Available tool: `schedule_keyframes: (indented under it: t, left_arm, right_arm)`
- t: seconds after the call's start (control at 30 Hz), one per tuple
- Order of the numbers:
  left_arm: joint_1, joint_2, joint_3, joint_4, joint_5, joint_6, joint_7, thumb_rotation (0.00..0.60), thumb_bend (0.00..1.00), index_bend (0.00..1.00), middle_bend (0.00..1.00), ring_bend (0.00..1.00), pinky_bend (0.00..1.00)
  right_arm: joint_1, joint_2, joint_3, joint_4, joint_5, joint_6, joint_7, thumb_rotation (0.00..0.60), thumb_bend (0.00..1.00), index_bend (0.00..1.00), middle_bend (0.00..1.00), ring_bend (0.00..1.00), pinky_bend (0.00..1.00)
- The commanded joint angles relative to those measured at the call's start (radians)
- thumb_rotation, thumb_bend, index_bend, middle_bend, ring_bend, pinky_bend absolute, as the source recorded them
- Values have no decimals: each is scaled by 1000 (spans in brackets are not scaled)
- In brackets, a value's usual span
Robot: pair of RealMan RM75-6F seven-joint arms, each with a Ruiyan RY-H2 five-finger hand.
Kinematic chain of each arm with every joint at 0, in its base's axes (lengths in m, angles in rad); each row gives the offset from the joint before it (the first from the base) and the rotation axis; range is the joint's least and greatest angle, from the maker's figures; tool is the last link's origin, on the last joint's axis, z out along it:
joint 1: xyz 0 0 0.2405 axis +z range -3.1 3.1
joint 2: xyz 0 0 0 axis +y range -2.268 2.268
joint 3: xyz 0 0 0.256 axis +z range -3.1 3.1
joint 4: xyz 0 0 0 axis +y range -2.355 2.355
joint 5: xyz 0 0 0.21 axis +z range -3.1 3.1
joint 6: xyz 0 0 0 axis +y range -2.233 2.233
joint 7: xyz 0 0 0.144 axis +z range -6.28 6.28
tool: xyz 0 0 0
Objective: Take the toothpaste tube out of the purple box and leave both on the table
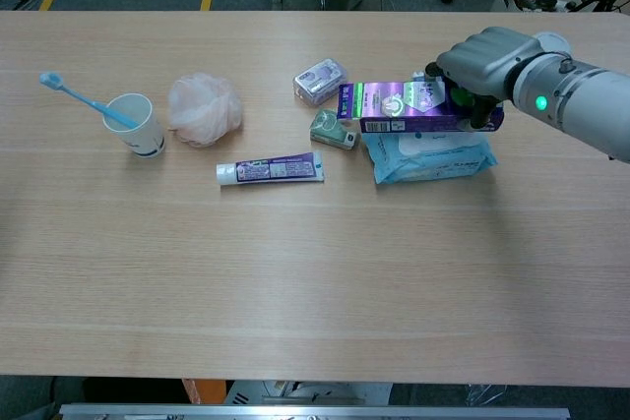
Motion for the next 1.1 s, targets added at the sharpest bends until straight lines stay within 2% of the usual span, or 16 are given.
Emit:
schedule_keyframes:
  t: [0.03, 0.1, 0.27, 0.3, 0.33, 0.4, 0.5, 0.63, 0.83, 1.1]
  left_arm:
    - [1, 0, -1, 0, 0, 3, 1, 600, 270, 114, 84, 77, 110]
    - [0, -1, -1, -1, -3, 0, 1, 600, 270, 114, 84, 77, 110]
    - [-2, -3, 1, -3, 2, -4, 3, 600, 270, 114, 84, 77, 111]
    - [-2, -3, 1, -3, 2, -4, 3, 600, 270, 114, 84, 77, 111]
    - [-3, -3, 0, -4, 2, -3, 4, 600, 270, 114, 84, 77, 110]
    - [-3, -1, -1, -6, 2, -1, 6, 600, 270, 114, 84, 77, 110]
    - [-4, 5, -4, -10, 1, 1, 9, 600, 270, 114, 84, 77, 110]
    - [-6, 5, -3, -13, 4, -2, 11, 600, 270, 114, 84, 77, 111]
    - [-7, 5, -7, -14, 3, 2, 9, 600, 270, 113, 84, 77, 111]
    - [-11, 6, -12, -12, 2, 1, 2, 600, 270, 113, 84, 77, 110]
  right_arm:
    - [-44, 12, -15, 8, -50, -1, 51, 600, 292, 459, 431, 400, 516]
    - [-68, 11, -23, 15, -82, 1, 73, 600, 291, 422, 423, 396, 516]
    - [-93, 7, -31, 31, -102, -23, 95, 600, 289, 168, 367, 354, 475]
    - [-96, 7, -31, 32, -105, -26, 98, 600, 289, 94, 330, 319, 440]
    - [-98, 7, -31, 32, -106, -30, 103, 600, 289, 65, 307, 297, 418]
    - [-108, 12, -25, 31, -119, -40, 123, 600, 290, 1, 195, 205, 302]
    - [-144, 37, -12, 20, -196, -26, 189, 600, 290, 0, 87, 124, 206]
    - [-189, 72, -8, -9, -276, 13, 242, 600, 290, 0, 44, 89, 193]
    - [-283, 147, -21, -74, -413, 114, 318, 600, 289, 0, 59, 88, 192]
    - [-523, 176, -78, -82, -598, 398, 407, 600, 289, 0, 168, 87, 225]
